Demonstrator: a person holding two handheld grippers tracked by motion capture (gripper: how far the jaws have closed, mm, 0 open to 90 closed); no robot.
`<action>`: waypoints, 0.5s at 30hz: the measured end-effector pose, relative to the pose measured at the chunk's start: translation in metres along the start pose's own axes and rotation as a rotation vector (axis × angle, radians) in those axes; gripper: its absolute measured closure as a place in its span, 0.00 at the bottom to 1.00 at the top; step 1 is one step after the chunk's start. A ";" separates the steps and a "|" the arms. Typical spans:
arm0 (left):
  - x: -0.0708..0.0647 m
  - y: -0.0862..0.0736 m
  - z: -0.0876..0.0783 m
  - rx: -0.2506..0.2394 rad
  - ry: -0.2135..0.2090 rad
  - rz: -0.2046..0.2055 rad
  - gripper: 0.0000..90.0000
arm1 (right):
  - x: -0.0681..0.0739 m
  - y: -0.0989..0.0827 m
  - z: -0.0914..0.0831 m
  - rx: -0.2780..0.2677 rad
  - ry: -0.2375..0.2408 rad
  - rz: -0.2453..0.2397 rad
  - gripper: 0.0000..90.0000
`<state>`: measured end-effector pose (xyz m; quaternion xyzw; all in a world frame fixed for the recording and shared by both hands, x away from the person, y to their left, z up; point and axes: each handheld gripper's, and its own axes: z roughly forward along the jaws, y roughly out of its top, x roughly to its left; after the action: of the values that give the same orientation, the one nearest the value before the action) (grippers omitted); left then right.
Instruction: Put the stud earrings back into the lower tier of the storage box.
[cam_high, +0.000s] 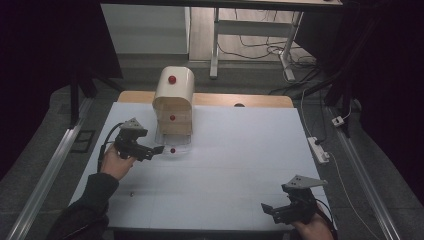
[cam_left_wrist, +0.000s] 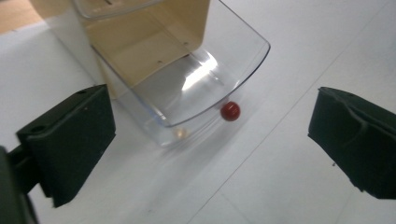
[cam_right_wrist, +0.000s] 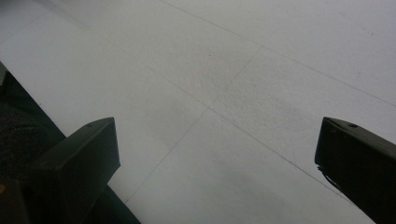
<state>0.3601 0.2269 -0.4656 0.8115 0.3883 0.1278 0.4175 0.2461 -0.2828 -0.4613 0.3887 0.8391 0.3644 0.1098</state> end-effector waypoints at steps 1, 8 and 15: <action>0.000 -0.001 -0.002 -0.004 0.000 0.000 0.00 | 0.000 0.000 0.000 -0.001 0.002 0.001 0.00; -0.007 -0.011 -0.012 0.048 -0.008 -0.017 0.00 | 0.000 0.000 0.000 -0.001 0.002 0.001 0.00; -0.014 -0.025 -0.022 0.092 -0.006 -0.019 0.00 | 0.000 0.000 0.001 0.000 0.002 -0.001 0.00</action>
<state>0.3254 0.2382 -0.4699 0.8267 0.4000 0.1034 0.3819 0.2465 -0.2823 -0.4617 0.3879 0.8395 0.3645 0.1092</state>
